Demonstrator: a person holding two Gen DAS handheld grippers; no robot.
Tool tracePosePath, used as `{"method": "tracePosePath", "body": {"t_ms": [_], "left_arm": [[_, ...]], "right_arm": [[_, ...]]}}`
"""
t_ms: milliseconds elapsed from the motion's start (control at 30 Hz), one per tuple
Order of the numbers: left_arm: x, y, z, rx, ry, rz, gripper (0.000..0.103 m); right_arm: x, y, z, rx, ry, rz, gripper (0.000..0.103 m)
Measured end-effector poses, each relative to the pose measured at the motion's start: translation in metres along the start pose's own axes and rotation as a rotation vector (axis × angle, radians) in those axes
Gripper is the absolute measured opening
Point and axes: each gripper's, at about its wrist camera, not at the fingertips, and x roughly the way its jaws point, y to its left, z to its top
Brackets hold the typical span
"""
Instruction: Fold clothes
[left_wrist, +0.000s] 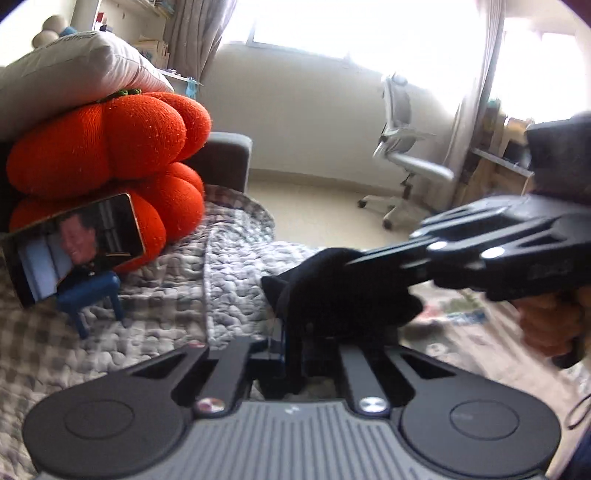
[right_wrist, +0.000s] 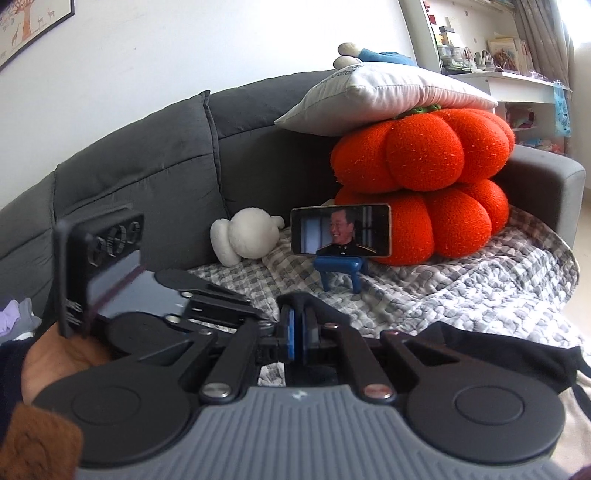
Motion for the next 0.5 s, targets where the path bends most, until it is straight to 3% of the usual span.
{"method": "tracePosePath", "body": {"t_ms": [133, 200, 267, 500], "left_arm": [[-0.038, 0.018, -0.002, -0.131, -0.070, -0.027, 0.006], [-0.053, 0.033, -0.001, -0.208, -0.086, -0.031, 0.006], [-0.063, 0.049, -0.002, -0.249, -0.064, 0.000, 0.006], [-0.088, 0.097, -0.009, -0.274, 0.080, 0.145, 0.006]], "right_arm": [[0.001, 0.003, 0.000, 0.029, -0.054, -0.027, 0.010], [-0.002, 0.001, 0.001, 0.057, -0.084, -0.048, 0.019], [-0.008, -0.004, 0.001, 0.097, -0.113, -0.079, 0.033], [-0.023, -0.039, -0.006, 0.221, -0.117, -0.267, 0.033]]}}
